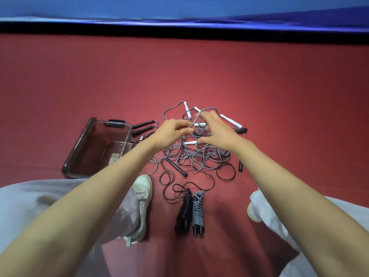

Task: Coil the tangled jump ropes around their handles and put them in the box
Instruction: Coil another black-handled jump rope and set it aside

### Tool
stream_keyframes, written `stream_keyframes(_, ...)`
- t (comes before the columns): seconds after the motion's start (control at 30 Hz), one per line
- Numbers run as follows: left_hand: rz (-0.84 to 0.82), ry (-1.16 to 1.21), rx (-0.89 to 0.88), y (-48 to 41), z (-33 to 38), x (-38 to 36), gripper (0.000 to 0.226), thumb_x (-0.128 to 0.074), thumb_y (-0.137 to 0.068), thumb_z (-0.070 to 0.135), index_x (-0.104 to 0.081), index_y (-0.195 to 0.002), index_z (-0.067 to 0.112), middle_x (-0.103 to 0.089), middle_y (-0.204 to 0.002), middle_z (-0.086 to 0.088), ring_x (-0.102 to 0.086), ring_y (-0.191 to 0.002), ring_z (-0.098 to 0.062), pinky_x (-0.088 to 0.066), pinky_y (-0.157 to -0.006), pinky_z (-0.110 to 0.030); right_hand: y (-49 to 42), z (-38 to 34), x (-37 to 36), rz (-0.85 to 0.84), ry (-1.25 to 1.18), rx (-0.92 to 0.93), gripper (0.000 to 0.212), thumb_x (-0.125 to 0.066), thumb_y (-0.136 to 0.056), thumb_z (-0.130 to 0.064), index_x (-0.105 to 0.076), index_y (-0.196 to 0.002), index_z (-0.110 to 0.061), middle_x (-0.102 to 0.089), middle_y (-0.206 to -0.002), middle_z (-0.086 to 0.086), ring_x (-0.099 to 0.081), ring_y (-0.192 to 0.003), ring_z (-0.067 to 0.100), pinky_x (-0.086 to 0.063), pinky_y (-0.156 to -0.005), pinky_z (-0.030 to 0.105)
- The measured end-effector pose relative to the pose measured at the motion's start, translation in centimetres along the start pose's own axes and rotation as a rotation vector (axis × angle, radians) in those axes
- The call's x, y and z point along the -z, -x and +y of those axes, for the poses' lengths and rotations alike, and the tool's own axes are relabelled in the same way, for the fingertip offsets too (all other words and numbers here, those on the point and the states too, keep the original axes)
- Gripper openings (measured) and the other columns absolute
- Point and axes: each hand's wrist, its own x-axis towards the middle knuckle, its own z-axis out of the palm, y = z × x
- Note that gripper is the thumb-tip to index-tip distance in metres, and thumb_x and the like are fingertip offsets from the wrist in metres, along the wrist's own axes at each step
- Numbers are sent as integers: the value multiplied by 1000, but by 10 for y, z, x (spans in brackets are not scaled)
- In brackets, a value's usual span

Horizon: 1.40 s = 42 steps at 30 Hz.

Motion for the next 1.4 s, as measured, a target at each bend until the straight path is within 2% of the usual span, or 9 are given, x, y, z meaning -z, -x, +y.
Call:
stream_keyframes(0.3,-18,-119,-4,2,-6,-13,12,-53,-99,27,-63,-98,19,-50,-67,6,-40,-56,-3,-34,-57,-21,7,6,-6,90,-176,-52,10,-59,-93,-23,-58,-84,-25,-58,-83,-2,-48,-66,9,-38,-66,29)
stream_keyframes(0.47,-83,-210,243,14,-48,-20,8,-50,-97,13,-49,-90,18,-61,-84,-1,-56,-79,-19,-40,-69,-28,-2,15,31,548,-328,-237,13,-58,-93,-20,-68,-86,-17,-62,-70,-3,-54,-61,8,-38,-63,26)
stream_keyframes(0.57,163,-25,276,21,-58,-28,7,-42,-99,6,-41,-98,13,-66,-84,-3,-61,-67,-13,-46,-63,-23,4,24,39,109,107,-310,53,-68,-87,-19,-51,-136,-13,-56,-131,12,-58,-108,25,-43,-90,29)
stream_keyframes(0.67,210,27,117,15,-37,-33,4,-52,-97,12,-51,-96,9,-65,-72,5,-49,-51,-2,-41,-57,-22,11,13,15,-173,23,-138,90,-76,-80,-14,-24,-151,-27,-36,-146,-3,-56,-90,7,-45,-81,20)
stream_keyframes(0.83,297,224,17,3,-6,-34,4,-60,-94,19,-57,-92,19,-55,-64,13,-48,-57,3,-38,-59,-17,8,1,9,-14,-253,-64,12,-56,-96,-18,-67,-93,-15,-58,-69,-4,-52,-48,1,-44,-58,22)
stream_keyframes(1.0,54,43,192,13,-31,-37,9,-52,-99,20,-49,-104,13,-58,-86,3,-56,-82,-17,-43,-76,-29,5,0,37,366,-523,-85,18,-50,-99,-15,-66,-90,-18,-59,-70,-2,-54,-54,4,-49,-59,23)
stream_keyframes(1.1,217,77,198,23,-42,-45,6,-44,-101,9,-42,-106,9,-64,-83,0,-58,-73,-13,-43,-68,-24,5,9,43,215,-159,-154,12,-59,-93,-18,-66,-103,-16,-62,-87,-4,-60,-79,11,-45,-73,26)
stream_keyframes(1.23,230,-178,-22,12,-25,-40,16,-56,-97,21,-66,-103,9,-67,-92,-2,-55,-77,-13,-43,-74,-28,14,13,28,-132,16,-148,99,-79,-76,-17,-17,-153,-21,-24,-150,4,-44,-118,18,-39,-98,26)
stream_keyframes(1.4,426,60,-39,-4,14,-36,10,-64,-91,20,-68,-98,13,-60,-82,7,-49,-69,-4,-35,-64,-14,15,0,27,-95,-120,-48,2,-62,-93,-22,-63,-94,-20,-61,-74,-5,-48,-51,3,-38,-56,20)
